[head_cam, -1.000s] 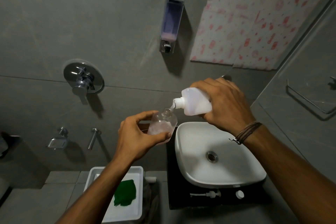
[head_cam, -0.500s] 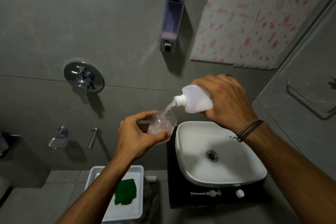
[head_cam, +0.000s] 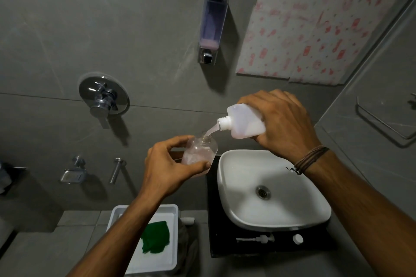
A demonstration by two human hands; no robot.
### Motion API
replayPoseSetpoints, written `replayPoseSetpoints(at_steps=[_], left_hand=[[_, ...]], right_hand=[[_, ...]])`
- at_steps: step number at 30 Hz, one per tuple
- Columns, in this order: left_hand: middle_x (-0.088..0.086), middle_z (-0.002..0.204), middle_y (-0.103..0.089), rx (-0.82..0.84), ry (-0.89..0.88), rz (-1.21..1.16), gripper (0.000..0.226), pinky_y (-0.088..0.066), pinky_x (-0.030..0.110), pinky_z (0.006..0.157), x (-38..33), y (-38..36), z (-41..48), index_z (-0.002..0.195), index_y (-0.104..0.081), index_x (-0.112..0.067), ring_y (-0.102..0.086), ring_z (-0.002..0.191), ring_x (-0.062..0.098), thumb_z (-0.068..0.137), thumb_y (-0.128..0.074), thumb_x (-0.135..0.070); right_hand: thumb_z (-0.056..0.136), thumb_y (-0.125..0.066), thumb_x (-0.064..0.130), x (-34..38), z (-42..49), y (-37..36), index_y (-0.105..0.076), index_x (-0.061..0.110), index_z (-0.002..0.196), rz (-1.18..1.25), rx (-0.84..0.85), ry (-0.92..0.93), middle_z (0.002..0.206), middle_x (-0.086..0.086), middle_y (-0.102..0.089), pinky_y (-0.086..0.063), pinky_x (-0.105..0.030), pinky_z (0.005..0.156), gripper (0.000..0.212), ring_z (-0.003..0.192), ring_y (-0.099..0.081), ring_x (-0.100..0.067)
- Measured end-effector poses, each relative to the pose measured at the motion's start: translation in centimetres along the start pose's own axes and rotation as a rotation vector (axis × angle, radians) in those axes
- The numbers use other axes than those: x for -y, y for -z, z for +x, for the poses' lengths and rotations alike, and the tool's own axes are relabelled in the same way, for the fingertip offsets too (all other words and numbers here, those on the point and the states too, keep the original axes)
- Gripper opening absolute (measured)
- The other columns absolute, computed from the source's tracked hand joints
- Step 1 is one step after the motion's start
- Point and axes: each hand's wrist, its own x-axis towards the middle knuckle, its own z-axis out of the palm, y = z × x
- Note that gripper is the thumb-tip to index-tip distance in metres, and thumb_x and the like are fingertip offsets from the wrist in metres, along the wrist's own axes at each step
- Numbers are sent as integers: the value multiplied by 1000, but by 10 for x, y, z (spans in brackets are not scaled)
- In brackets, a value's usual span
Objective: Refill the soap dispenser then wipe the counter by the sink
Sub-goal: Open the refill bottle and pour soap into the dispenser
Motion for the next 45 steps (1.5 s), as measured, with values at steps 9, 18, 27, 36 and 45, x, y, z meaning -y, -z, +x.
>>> replayPoseSetpoints(at_steps=[9,18,27,36,45], left_hand=[[-17,110,-80,0,15,-23,80,-68,38,84,-3,-1,-1,120,-81,-30,-77,102,7,46,-97,-57],[-23,106,-79,8,18,-17,78,-68,32,81,-7,-2,-3,115,-81,-36,-77,98,2,43,-93,-61],[-19,108,-81,17,10,-14,73,-69,35,83,-3,-4,-3,116,-81,-35,-78,99,7,47,-99,-52],[-16,108,-80,16,-13,-3,69,-68,35,84,-3,-5,-2,118,-80,-33,-77,100,8,53,-104,-40],[-25,104,-78,27,-5,-10,75,-65,26,81,-3,-5,0,117,-80,-35,-75,99,0,47,-96,-55]], right_hand=[[64,-90,25,-3,0,2,-66,26,121,-18,2,15,111,-3,-72,-52,-47,90,62,100,-65,-32],[63,-89,26,-6,-2,3,-66,27,122,-54,2,7,112,-1,-72,-50,-45,90,63,101,-64,-30],[65,-90,27,-8,-3,4,-65,27,124,-69,13,2,115,-3,-72,-52,-48,92,65,104,-65,-31],[61,-93,23,-8,-2,5,-66,24,122,-75,4,8,114,-5,-72,-53,-49,92,67,102,-65,-33],[64,-92,27,-7,0,6,-66,25,124,-93,15,7,116,-4,-72,-51,-48,94,66,105,-65,-31]])
